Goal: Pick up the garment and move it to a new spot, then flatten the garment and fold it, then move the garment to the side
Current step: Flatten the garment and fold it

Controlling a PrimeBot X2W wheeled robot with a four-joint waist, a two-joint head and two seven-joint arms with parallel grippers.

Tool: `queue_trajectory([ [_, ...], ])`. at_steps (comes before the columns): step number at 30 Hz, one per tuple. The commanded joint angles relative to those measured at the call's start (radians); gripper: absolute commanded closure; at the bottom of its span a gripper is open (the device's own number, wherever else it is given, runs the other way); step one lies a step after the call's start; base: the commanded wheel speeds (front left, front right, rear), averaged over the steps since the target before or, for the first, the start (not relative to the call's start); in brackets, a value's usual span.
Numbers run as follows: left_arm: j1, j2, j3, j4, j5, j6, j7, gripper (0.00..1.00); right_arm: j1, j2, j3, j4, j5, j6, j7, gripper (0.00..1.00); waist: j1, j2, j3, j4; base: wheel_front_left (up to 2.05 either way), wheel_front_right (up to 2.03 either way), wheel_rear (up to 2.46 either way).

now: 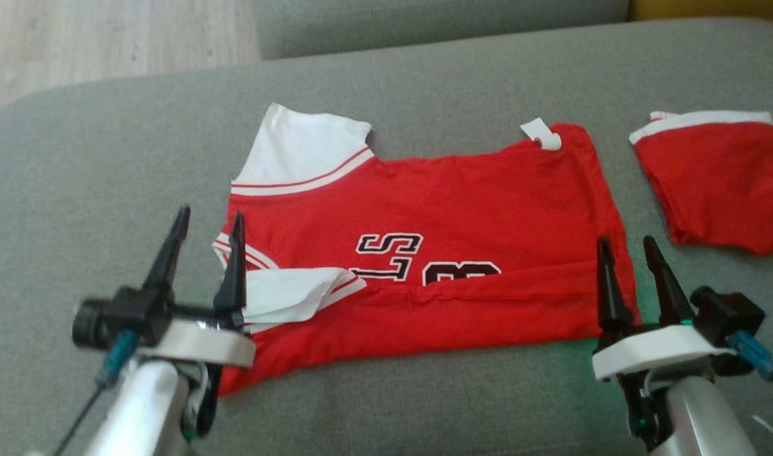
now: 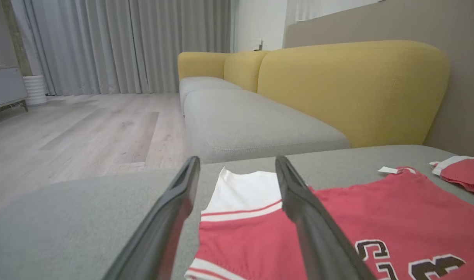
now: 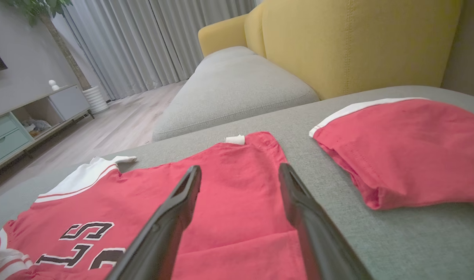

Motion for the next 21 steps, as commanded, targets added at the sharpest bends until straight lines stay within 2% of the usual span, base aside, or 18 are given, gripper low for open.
queue_trajectory([
  [1,-0.102,0.026,0.040,-0.036,0.016,-0.017,-0.010,0.00,-0.059,-0.006,0.030,-0.033,0.002,-0.001,-0.019,0.00,-0.0001,0.0000,0.041,-0.019,0.00,0.00,0.00],
  [5,-0.258,0.079,0.018,-0.011,0.034,-0.092,0.042,0.00,-0.097,-0.006,0.040,-0.051,0.006,-0.001,-0.027,0.00,-0.0001,0.0000,0.111,-0.045,0.00,0.00,0.00],
  [10,-0.482,0.142,-0.019,0.101,0.013,-0.158,0.206,0.00,-0.142,-0.006,0.053,-0.069,0.046,-0.001,-0.032,0.00,-0.0001,0.0000,0.196,-0.089,0.00,0.00,0.00],
  [17,-0.697,0.223,-0.123,0.301,-0.084,-0.176,0.413,0.00,-0.197,-0.006,0.104,-0.098,0.098,-0.001,-0.037,0.00,-0.0001,0.0000,0.300,-0.155,0.00,0.00,0.00],
  [21,-0.765,0.265,-0.182,0.380,-0.165,-0.177,0.475,0.00,-0.217,-0.006,0.127,-0.113,0.116,-0.001,-0.038,0.00,-0.0001,0.0000,0.346,-0.183,0.00,0.00,0.00],
])
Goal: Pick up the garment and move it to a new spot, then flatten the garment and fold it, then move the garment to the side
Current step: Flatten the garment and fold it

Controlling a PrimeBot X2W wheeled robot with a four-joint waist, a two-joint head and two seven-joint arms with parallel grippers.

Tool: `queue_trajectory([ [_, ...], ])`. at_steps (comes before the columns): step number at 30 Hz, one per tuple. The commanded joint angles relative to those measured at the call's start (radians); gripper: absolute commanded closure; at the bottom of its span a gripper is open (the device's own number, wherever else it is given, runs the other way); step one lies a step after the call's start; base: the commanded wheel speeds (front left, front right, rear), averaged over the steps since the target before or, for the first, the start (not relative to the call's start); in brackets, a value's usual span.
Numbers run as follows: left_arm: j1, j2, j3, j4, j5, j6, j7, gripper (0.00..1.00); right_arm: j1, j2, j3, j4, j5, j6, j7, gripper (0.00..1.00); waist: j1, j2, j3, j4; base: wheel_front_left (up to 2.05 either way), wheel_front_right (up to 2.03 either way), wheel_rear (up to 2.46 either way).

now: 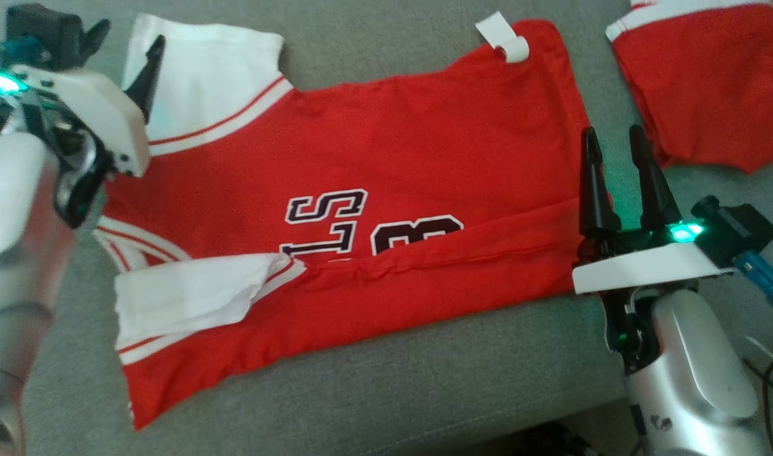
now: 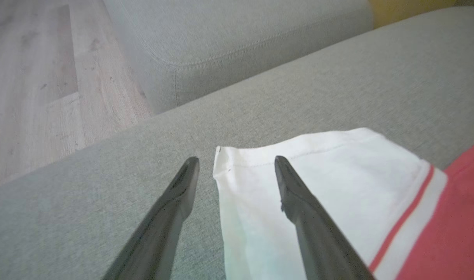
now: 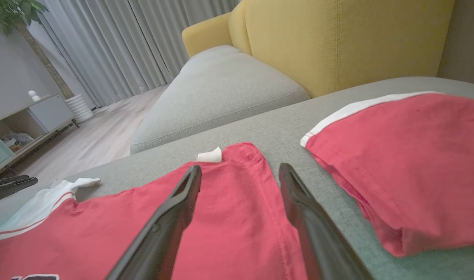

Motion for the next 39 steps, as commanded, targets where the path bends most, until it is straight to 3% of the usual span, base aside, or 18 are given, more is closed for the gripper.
queue_trajectory([
  [1,-0.061,0.061,0.027,-0.011,-0.011,0.002,0.002,0.00,-0.018,-0.005,0.023,-0.038,0.007,-0.001,-0.011,0.00,-0.0003,0.0000,0.040,-0.034,0.00,0.00,0.00],
  [13,-0.153,0.083,-0.080,0.128,-0.118,0.002,0.013,0.00,-0.024,-0.005,0.016,-0.054,0.020,-0.001,-0.011,0.00,-0.0003,0.0000,0.087,-0.064,0.00,0.00,0.00],
  [14,-0.156,0.080,-0.089,0.133,-0.131,0.002,0.017,0.38,-0.024,-0.005,0.015,-0.053,0.019,-0.001,-0.011,0.00,-0.0003,0.0000,0.087,-0.063,0.00,0.00,0.00],
  [15,-0.159,0.076,-0.095,0.134,-0.147,0.002,0.015,0.98,-0.025,-0.005,0.014,-0.053,0.017,-0.001,-0.012,0.00,-0.0003,0.0000,0.086,-0.060,0.00,0.00,0.00],
  [28,-0.132,0.017,-0.162,0.073,-0.231,0.002,-0.268,1.00,-0.011,-0.005,-0.073,-0.022,-0.101,-0.001,0.004,0.00,-0.0003,0.0000,-0.046,0.069,0.00,0.00,0.00],
  [33,-0.079,0.016,-0.211,-0.018,-0.233,0.002,-0.346,1.00,-0.039,-0.010,-0.142,-0.037,-0.205,-0.001,0.125,0.00,-0.0003,0.0000,-0.094,0.155,0.00,0.00,0.00],
  [39,0.006,0.027,-0.249,-0.162,-0.232,0.007,-0.360,1.00,-0.121,-0.064,-0.214,-0.012,-0.262,-0.001,0.315,0.00,-0.0003,0.0000,-0.117,0.242,0.00,0.00,0.00],
])
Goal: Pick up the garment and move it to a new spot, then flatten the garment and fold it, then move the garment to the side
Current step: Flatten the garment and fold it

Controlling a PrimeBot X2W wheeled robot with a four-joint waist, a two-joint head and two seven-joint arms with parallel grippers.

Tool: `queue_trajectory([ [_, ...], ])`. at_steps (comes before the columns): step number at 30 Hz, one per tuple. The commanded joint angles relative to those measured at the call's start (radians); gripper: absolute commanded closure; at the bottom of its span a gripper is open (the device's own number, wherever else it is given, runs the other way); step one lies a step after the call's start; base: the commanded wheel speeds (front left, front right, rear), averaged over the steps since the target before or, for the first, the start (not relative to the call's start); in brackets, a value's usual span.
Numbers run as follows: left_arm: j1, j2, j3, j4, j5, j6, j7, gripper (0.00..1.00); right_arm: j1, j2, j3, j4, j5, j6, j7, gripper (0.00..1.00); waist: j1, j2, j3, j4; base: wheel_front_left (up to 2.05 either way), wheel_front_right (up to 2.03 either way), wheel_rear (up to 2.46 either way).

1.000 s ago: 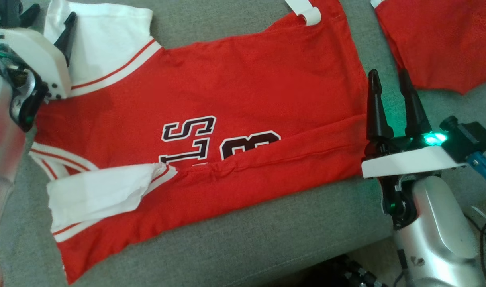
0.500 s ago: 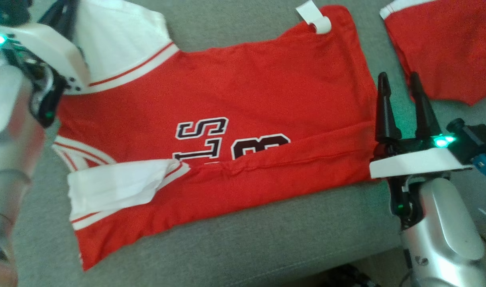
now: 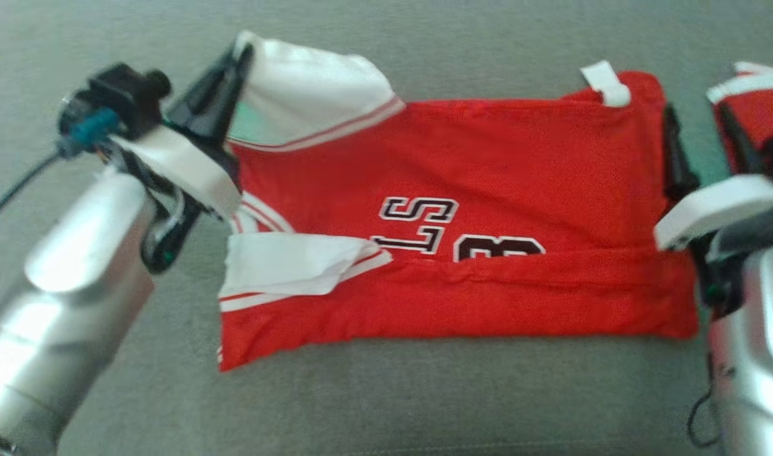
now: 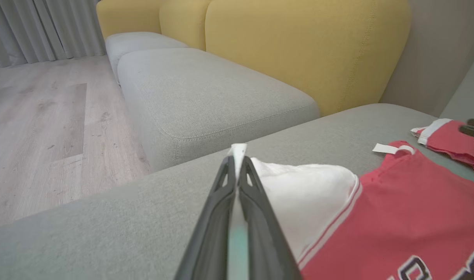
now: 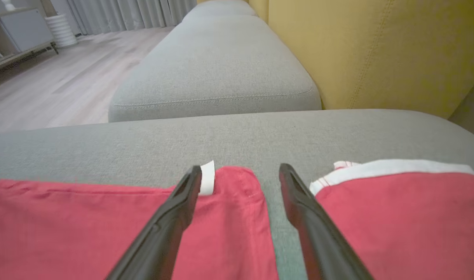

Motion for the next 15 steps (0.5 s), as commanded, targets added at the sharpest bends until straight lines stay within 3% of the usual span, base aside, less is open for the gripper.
queue_trajectory([
  [1,-0.013,0.045,0.024,-0.053,-0.001,0.009,0.000,1.00,-0.054,-0.023,0.004,-0.011,-0.005,-0.001,0.038,0.00,0.0001,0.0000,-0.024,0.054,0.00,0.00,0.00],
  [9,0.067,0.084,-0.002,-0.238,0.006,0.063,0.043,1.00,-0.208,-0.102,-0.039,0.193,-0.048,-0.001,0.239,0.00,0.0001,0.0000,-0.007,0.124,0.00,0.00,0.00],
  [15,0.083,0.094,-0.012,-0.311,0.003,0.084,0.071,1.00,-0.296,-0.132,-0.012,0.349,-0.090,-0.001,0.308,0.00,0.0001,0.0000,0.011,0.150,0.00,0.00,0.00],
])
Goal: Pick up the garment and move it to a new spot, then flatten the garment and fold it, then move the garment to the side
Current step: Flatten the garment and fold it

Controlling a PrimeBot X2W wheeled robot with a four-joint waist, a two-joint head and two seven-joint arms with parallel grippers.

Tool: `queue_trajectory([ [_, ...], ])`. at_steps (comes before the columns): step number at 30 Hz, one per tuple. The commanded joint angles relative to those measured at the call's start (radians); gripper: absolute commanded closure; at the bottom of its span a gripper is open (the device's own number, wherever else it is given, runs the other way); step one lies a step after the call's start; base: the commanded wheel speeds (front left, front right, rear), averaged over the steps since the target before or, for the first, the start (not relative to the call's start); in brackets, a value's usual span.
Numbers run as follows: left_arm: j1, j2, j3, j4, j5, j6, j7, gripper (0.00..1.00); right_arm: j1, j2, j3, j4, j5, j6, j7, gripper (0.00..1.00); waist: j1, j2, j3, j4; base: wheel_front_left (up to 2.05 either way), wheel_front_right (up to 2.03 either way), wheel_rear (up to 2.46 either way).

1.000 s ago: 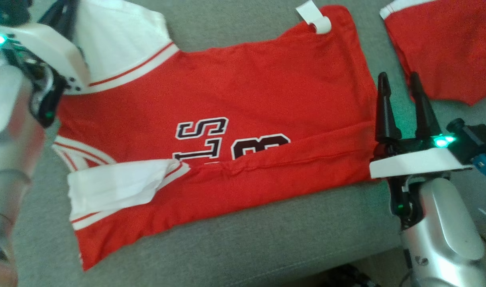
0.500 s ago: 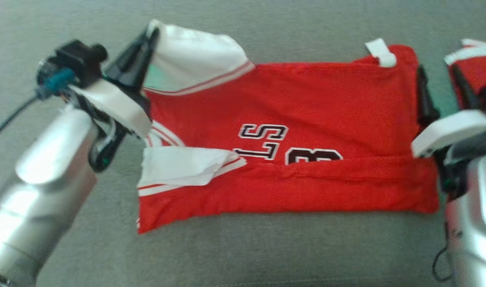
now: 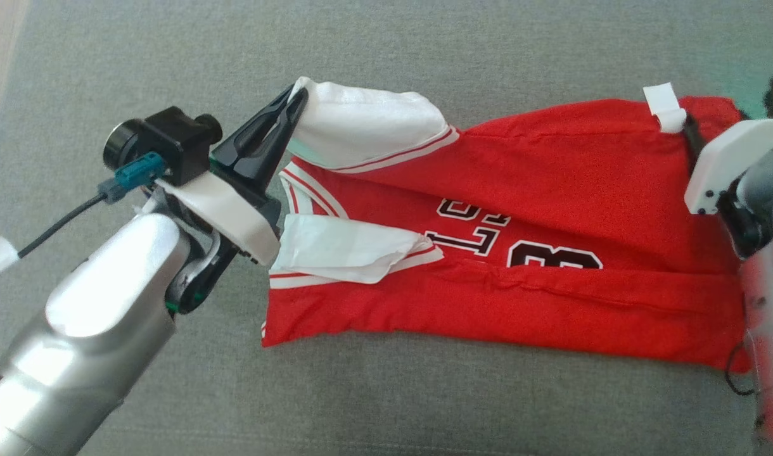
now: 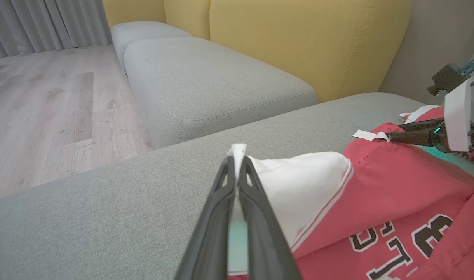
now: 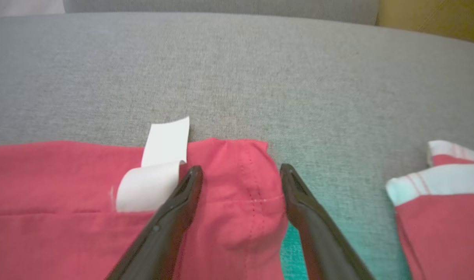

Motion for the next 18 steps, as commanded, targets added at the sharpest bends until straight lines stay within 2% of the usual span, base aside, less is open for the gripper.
queue_trajectory([
  [1,-0.032,0.045,0.036,-0.037,0.001,0.012,0.005,1.00,-0.044,-0.014,0.030,-0.001,-0.005,-0.001,0.012,0.00,-0.0001,0.0000,0.007,0.005,0.00,0.00,0.00],
  [6,-0.044,0.048,0.036,-0.053,0.005,0.020,0.013,1.00,-0.100,-0.038,0.078,0.115,-0.014,-0.001,0.067,0.00,-0.0001,0.0000,0.023,0.006,0.00,0.00,0.00],
  [7,-0.048,0.048,0.037,-0.052,0.005,0.021,0.014,1.00,-0.111,-0.043,0.089,0.133,-0.012,-0.001,0.073,0.30,-0.0001,0.0000,0.026,0.005,0.00,0.00,0.00],
  [8,-0.051,0.048,0.038,-0.051,0.005,0.023,0.014,1.00,-0.123,-0.050,0.100,0.145,-0.009,-0.001,0.068,1.00,-0.0001,0.0000,0.029,0.004,0.00,0.00,0.00],
  [18,-0.093,0.063,0.080,0.041,-0.011,0.036,-0.001,1.00,-0.225,-0.044,0.142,0.176,0.112,-0.001,-0.061,1.00,-0.0001,0.0000,0.029,-0.048,0.00,0.00,0.00],
])
